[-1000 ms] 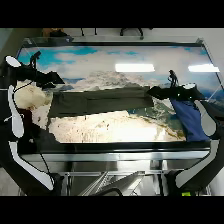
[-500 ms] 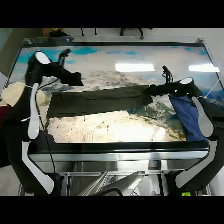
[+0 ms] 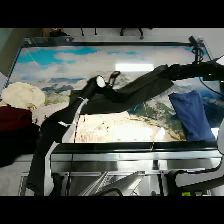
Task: Fold the shirts.
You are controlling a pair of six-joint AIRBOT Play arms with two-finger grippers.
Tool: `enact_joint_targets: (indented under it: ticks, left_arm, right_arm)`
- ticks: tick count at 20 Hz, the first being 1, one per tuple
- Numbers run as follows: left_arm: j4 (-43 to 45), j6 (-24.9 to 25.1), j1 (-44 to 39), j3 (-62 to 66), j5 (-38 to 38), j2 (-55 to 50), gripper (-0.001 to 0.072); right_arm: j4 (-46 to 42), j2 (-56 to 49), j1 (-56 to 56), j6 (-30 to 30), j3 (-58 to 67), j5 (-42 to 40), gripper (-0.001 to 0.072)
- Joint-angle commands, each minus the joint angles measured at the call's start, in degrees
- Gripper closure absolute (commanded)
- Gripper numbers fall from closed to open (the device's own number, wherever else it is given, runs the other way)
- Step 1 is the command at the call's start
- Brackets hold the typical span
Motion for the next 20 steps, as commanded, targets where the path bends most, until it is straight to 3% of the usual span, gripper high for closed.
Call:
enact_joint_targets:
  ticks: [1, 5, 8, 10, 15, 18, 20]
  left_arm:
    - [-8.09, -0.87, -5.6, 0.22, 9.33, -2.16, 0.0684]
    - [-9.7, 0.39, -1.46, 3.91, -1.86, 3.85, 0.0685]
    - [-10.1, 2.58, 8.31, 4.02, -16.79, 15.8, 0.0684]
    - [-10.12, 2.54, 16.44, 3.34, -22.84, 25.64, 0.0685]
    - [-9.88, 3.19, 36.44, -6.99, -20.94, 50.99, 0.0684]
    - [-9.88, 6.71, 44.83, -13.14, -21.49, 60.08, 0.0684]
    - [-9.75, 8.52, 48.78, -18.23, -22.58, 64.15, 0.0684]
  right_arm:
    - [-0.11, 2.86, -2.05, 2.03, 0.7, 4.13, 0.0693]
    - [-0.04, 2.1, -1.22, 2.75, 0.68, 3.98, 0.0694]
    - [1.05, 1.79, 2.97, 2.91, 0.55, 1.05, 0.0693]
    - [1.05, 1.09, 8.72, 2.91, 0.55, -4.79, 0.0694]
    - [1.05, -7.32, 28.94, 3.54, 0.55, -24.81, 0.0693]
    - [1.9, -15.72, 40.72, 3.23, 0.55, -38.16, 0.0693]
    - [7.17, -21.46, 48.11, -1.03, 0.57, -50.31, 0.0673]
